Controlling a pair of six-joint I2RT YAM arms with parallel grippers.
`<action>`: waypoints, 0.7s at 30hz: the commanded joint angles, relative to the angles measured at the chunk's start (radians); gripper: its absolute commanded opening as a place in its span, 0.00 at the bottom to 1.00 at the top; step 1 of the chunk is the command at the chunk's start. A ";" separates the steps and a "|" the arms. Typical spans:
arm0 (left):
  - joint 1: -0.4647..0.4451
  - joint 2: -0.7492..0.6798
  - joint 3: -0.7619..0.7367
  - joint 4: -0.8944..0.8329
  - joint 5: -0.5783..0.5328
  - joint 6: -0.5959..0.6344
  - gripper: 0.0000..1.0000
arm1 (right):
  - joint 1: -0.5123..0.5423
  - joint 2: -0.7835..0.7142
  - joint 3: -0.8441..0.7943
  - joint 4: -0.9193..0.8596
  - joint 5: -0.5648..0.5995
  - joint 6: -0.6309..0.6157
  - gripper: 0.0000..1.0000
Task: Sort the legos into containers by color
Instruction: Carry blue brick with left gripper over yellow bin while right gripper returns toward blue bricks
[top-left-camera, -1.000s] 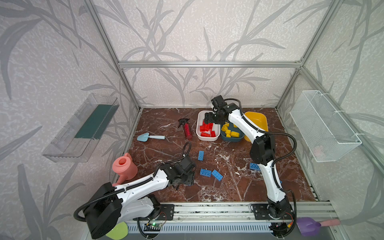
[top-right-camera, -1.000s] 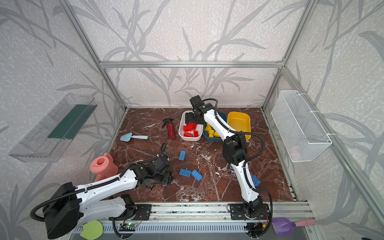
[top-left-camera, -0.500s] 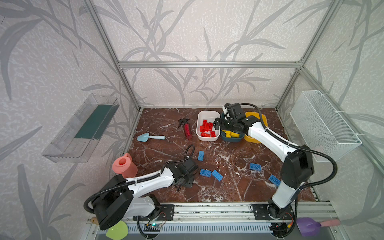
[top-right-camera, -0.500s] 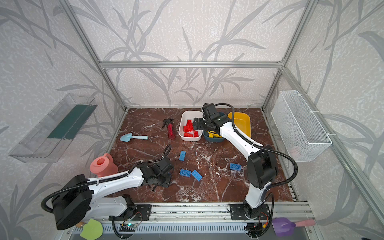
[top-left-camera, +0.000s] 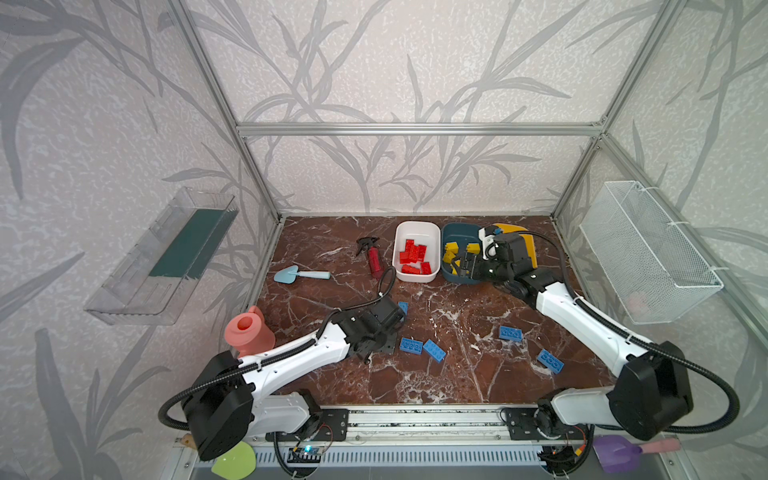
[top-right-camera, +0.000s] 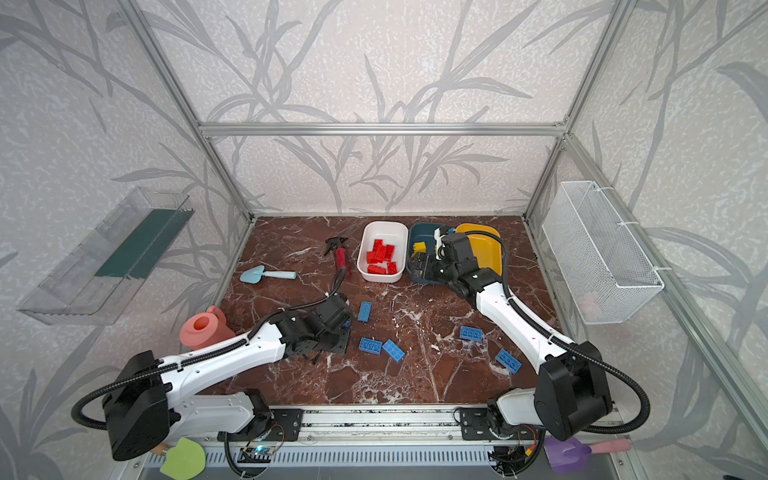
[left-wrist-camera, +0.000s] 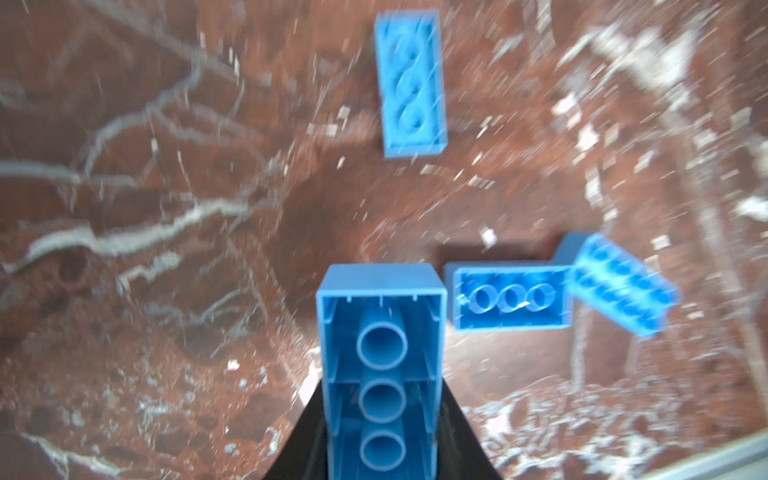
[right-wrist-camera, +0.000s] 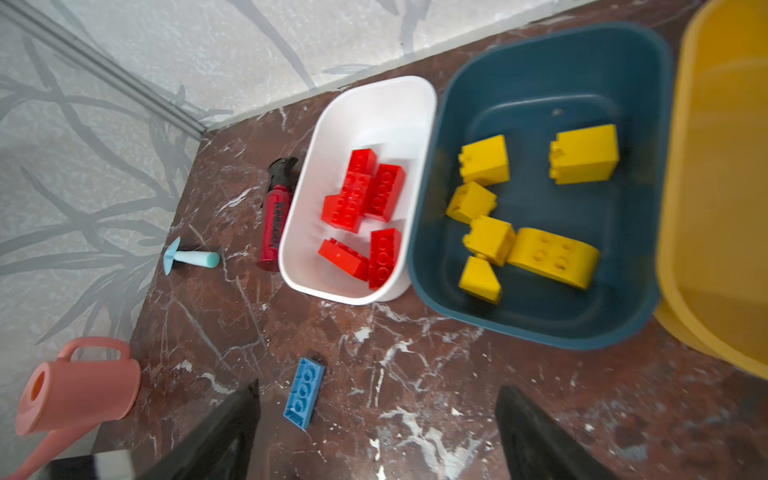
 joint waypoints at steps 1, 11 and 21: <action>0.004 0.037 0.098 -0.013 -0.019 0.050 0.32 | -0.045 -0.088 -0.071 0.063 -0.049 0.020 0.90; 0.016 0.336 0.468 0.017 0.045 0.170 0.31 | -0.176 -0.363 -0.268 -0.012 -0.084 0.020 0.90; 0.058 0.735 0.987 -0.013 0.166 0.270 0.30 | -0.203 -0.588 -0.373 -0.067 -0.156 -0.004 0.89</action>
